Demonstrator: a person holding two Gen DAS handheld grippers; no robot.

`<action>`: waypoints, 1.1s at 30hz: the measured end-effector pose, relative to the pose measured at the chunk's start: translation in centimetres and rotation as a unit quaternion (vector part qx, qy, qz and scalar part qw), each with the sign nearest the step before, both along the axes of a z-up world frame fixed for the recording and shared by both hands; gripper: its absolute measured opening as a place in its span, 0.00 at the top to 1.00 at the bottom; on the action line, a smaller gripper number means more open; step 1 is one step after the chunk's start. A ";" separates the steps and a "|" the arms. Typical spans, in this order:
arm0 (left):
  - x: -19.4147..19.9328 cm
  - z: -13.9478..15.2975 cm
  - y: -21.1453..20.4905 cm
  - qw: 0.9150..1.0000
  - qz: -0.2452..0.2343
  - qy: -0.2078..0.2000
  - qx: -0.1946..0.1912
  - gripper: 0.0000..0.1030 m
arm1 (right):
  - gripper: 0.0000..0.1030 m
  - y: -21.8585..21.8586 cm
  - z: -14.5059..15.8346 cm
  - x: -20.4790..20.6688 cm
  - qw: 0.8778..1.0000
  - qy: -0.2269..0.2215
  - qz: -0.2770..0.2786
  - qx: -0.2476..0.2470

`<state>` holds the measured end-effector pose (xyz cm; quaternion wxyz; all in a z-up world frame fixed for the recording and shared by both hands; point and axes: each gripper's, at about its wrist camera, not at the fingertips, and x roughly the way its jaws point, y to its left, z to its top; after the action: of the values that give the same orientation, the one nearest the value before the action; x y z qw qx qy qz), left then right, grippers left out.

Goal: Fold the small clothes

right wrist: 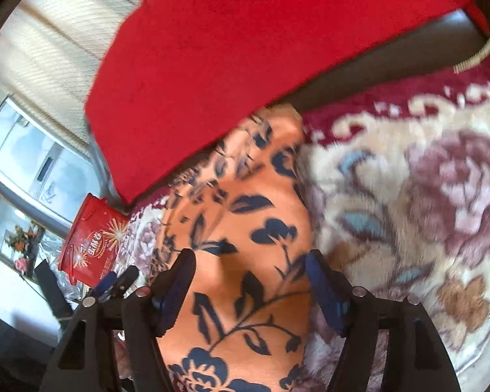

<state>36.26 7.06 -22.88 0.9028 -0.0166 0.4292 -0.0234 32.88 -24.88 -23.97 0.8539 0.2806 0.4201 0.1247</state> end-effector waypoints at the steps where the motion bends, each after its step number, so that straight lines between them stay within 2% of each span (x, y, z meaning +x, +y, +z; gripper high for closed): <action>1: 0.3 -0.8 0.2 1.000 0.002 0.021 -0.006 0.00 | 0.28 0.3 0.0 0.0 1.000 0.001 0.007 -0.006; 3: 0.5 -2.9 -0.1 0.998 0.004 0.064 -0.005 0.00 | 0.28 1.4 -0.5 0.2 1.000 0.016 0.017 -0.016; 6: 0.1 -3.4 -0.5 0.998 0.010 0.056 0.007 0.00 | 0.28 3.4 -1.8 0.3 0.994 0.050 0.040 -0.092; 8: -0.1 -3.2 -1.1 0.999 0.004 0.047 0.028 0.00 | 0.28 3.7 -2.3 0.4 0.994 0.057 0.040 -0.085; 10: 0.0 -2.7 -1.2 0.999 0.005 0.040 0.030 0.00 | 0.28 3.1 -2.4 0.7 0.995 0.069 0.037 -0.059; 14: -0.6 -1.4 -1.8 0.999 0.003 0.001 0.049 0.00 | 0.28 1.7 -1.5 0.4 0.997 0.057 0.027 -0.039; 17: -1.3 -0.6 -2.4 0.998 0.002 -0.025 0.059 0.00 | 0.28 0.6 -0.2 -0.4 0.999 0.028 0.019 -0.032; 21: -2.2 0.5 -2.2 0.997 0.001 -0.051 0.064 0.00 | 0.28 0.8 1.3 -1.2 0.999 -0.012 0.005 -0.048; 24: -2.5 0.6 -2.6 0.996 -0.005 -0.057 0.066 0.00 | 0.28 1.4 2.1 -1.6 0.997 -0.039 0.015 -0.067; 27: -2.4 0.3 -3.2 0.996 -0.009 -0.051 0.076 0.00 | 0.30 3.0 1.0 -1.0 0.995 -0.022 0.043 -0.087; 29: -2.4 -0.2 -3.7 0.995 -0.012 -0.044 0.084 0.00 | 0.30 4.1 -0.5 -0.4 0.991 0.012 0.055 -0.125; 30: -2.4 -0.4 -3.8 0.995 -0.013 -0.041 0.086 0.00 | 0.30 4.4 -0.8 -0.4 0.989 0.011 0.057 -0.138; 33: -2.4 -0.5 -3.8 0.996 -0.013 -0.040 0.084 0.00 | 0.30 3.8 -0.3 -0.4 0.991 0.012 0.056 -0.120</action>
<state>33.83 3.30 -23.34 0.9169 0.0662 0.3935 0.0004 32.47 -21.13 -24.24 0.8677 0.1539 0.4577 0.1176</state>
